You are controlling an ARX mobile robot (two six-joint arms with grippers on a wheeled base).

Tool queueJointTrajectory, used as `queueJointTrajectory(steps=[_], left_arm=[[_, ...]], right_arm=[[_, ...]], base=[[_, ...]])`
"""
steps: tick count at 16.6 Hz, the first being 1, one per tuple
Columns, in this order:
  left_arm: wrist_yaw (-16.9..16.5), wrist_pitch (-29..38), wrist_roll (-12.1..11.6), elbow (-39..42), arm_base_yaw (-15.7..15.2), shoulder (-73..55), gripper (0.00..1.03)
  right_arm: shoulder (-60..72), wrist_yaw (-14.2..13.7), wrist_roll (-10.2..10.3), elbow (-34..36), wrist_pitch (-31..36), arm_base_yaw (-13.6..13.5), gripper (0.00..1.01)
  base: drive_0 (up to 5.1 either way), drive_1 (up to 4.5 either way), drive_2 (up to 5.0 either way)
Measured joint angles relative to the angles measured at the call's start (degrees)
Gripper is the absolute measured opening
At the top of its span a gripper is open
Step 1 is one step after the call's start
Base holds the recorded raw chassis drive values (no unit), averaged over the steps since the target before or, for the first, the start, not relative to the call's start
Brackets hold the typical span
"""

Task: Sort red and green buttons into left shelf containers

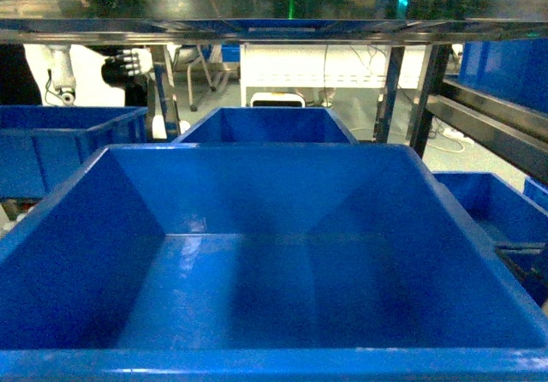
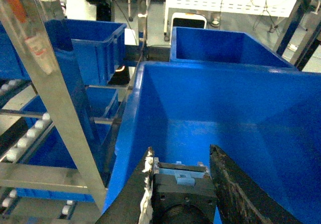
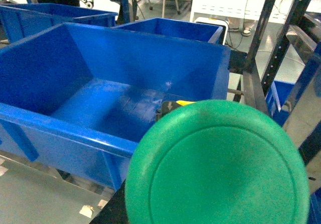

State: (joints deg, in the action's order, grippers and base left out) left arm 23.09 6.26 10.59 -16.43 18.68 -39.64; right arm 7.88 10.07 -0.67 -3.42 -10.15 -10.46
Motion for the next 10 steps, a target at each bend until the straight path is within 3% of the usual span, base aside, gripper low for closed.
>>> queueJointTrajectory(steps=[5, 10], left_arm=[[0.3, 0.2, 0.1, 0.0, -0.1, 0.2, 0.27], [0.0, 0.0, 0.1, 0.0, 0.0, 0.0, 0.27]], right_arm=[[0.0, 0.1, 0.0, 0.0, 0.0, 0.0, 0.27], [0.0, 0.0, 0.0, 0.0, 0.0, 0.0, 0.27]], base=[[0.0, 0.00, 0.0], [-4.2, 3.85, 0.7]])
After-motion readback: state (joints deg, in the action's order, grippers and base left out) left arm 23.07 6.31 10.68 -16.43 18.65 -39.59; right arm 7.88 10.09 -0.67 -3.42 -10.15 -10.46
